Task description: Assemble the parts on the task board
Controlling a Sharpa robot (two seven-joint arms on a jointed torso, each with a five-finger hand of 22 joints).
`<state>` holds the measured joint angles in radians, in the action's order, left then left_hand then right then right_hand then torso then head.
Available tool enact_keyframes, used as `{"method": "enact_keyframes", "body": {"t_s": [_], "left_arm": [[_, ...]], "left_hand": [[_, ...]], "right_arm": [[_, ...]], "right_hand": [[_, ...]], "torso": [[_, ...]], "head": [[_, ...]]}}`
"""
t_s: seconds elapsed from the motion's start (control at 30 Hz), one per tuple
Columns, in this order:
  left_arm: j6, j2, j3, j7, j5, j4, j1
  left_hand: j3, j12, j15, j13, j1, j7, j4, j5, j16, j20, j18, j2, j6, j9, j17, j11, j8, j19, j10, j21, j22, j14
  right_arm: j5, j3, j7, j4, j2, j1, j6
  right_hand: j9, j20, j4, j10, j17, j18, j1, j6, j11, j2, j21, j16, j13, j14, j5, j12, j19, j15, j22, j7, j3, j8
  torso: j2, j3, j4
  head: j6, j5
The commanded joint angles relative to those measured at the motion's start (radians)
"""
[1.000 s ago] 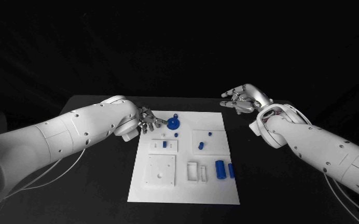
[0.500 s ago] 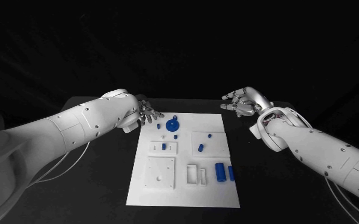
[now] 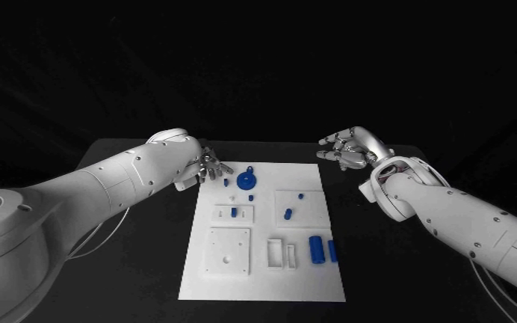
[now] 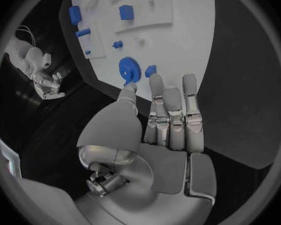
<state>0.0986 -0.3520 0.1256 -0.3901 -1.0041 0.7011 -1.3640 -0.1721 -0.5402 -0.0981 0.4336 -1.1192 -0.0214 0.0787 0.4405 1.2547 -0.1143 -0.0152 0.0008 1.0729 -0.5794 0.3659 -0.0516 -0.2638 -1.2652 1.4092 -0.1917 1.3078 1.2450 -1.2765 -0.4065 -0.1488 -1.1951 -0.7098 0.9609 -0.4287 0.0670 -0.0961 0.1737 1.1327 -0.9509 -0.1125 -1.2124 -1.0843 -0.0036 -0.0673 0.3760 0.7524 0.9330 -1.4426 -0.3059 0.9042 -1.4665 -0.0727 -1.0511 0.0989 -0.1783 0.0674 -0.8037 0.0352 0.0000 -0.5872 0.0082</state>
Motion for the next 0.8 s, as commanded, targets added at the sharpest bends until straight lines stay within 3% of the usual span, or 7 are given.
{"method": "enact_keyframes", "body": {"t_s": [0.03,0.13,0.33,0.5,0.67,0.8], "left_arm": [[0.044,0.008,0.002,0.018,-0.026,-0.013,0.004],[0.047,0.013,0.004,0.018,-0.029,-0.023,0.007],[0.052,0.02,0.005,0.018,-0.039,-0.037,0.008],[0.064,0.024,0.006,0.018,-0.043,-0.046,0.011],[0.079,0.025,0.007,0.018,-0.037,-0.047,0.013],[0.094,0.025,0.007,0.016,-0.034,-0.046,0.013]], "left_hand": [[0.012,-0.015,-0.002,0.004,0.007,0.005,0.026,-0.007,0.01,0.0,0.015,-0.014,-0.014,-0.068,-0.002,-0.002,-0.024,0.0,-0.01,-0.011,0.019,-0.008],[0.028,-0.025,-0.003,0.006,0.017,0.01,0.056,-0.024,0.019,-0.002,0.015,-0.033,-0.019,-0.136,-0.003,-0.004,-0.048,0.001,-0.012,-0.021,0.02,-0.007],[0.06,-0.036,-0.004,0.006,0.026,0.011,0.097,-0.038,0.027,-0.003,0.015,-0.064,-0.021,-0.185,-0.007,-0.004,-0.047,0.005,-0.016,-0.032,0.019,-0.008],[0.06,-0.038,-0.004,0.006,0.029,0.012,0.101,-0.041,0.028,-0.003,0.015,-0.062,-0.017,-0.188,-0.007,-0.004,-0.047,0.005,-0.014,-0.033,0.019,-0.008],[0.058,-0.038,-0.004,0.006,0.029,0.012,0.099,-0.04,0.029,-0.003,0.015,-0.055,-0.019,-0.194,-0.007,-0.004,-0.043,0.006,-0.016,-0.035,0.019,-0.01],[0.049,-0.039,-0.003,0.005,0.028,0.011,0.087,-0.036,0.03,-0.003,0.015,-0.043,-0.016,-0.195,-0.008,-0.003,-0.036,0.008,-0.017,-0.038,0.019,-0.011]], "right_arm": [[0.003,-0.002,-0.007,-0.005,-0.001,0.002,-0.006],[0.003,-0.004,-0.006,-0.007,-0.002,0.003,-0.007],[0.003,-0.005,-0.005,-0.008,-0.001,0.004,-0.007],[0.003,-0.006,-0.005,-0.009,0.0,0.004,-0.007],[0.003,-0.006,-0.004,-0.008,0.001,0.004,-0.006],[0.003,-0.006,-0.004,-0.007,0.003,0.005,-0.006]], "right_hand": [[-0.001,0.006,-0.006,-0.004,0.002,-0.013,0.005,0.009,-0.001,-0.002,-0.004,-0.003,-0.001,-0.002,-0.004,-0.002,-0.039,0.0,0.001,0.001,0.0,-0.005],[-0.001,0.006,-0.009,-0.004,0.002,-0.013,0.004,0.011,0.0,-0.003,-0.003,-0.003,-0.003,-0.003,-0.004,-0.001,-0.039,0.0,0.003,0.001,0.003,-0.005],[-0.001,0.006,-0.009,-0.004,0.002,-0.013,0.004,0.011,0.0,-0.003,-0.003,-0.003,-0.003,-0.003,-0.004,-0.001,-0.039,0.0,0.003,0.001,0.003,-0.005],[-0.001,0.006,-0.009,-0.004,0.002,-0.013,0.004,0.011,0.0,-0.003,-0.003,-0.003,-0.003,-0.003,-0.004,-0.001,-0.039,0.0,0.003,0.001,0.003,-0.005],[-0.001,0.006,-0.009,-0.004,0.002,-0.013,0.004,0.011,0.0,-0.003,-0.003,-0.003,-0.003,-0.003,-0.004,-0.001,-0.039,0.0,0.003,0.001,0.003,-0.005],[-0.001,0.006,-0.014,-0.005,0.002,-0.013,0.002,0.012,0.0,-0.003,0.002,-0.003,-0.005,-0.003,-0.006,0.001,-0.039,0.0,0.005,0.001,0.004,-0.005]], "torso": [[-0.008,0.0011,-0.0061],[-0.012,0.0007,-0.0094],[-0.015,0.001,-0.0132],[-0.015,0.0,-0.0122],[-0.014,0.0021,-0.0112],[-0.014,0.0016,-0.0105]], "head": [[0.002,0.0],[0.002,-0.002],[0.005,-0.001],[0.004,-0.003],[0.002,-0.006],[0.001,-0.007]]}}
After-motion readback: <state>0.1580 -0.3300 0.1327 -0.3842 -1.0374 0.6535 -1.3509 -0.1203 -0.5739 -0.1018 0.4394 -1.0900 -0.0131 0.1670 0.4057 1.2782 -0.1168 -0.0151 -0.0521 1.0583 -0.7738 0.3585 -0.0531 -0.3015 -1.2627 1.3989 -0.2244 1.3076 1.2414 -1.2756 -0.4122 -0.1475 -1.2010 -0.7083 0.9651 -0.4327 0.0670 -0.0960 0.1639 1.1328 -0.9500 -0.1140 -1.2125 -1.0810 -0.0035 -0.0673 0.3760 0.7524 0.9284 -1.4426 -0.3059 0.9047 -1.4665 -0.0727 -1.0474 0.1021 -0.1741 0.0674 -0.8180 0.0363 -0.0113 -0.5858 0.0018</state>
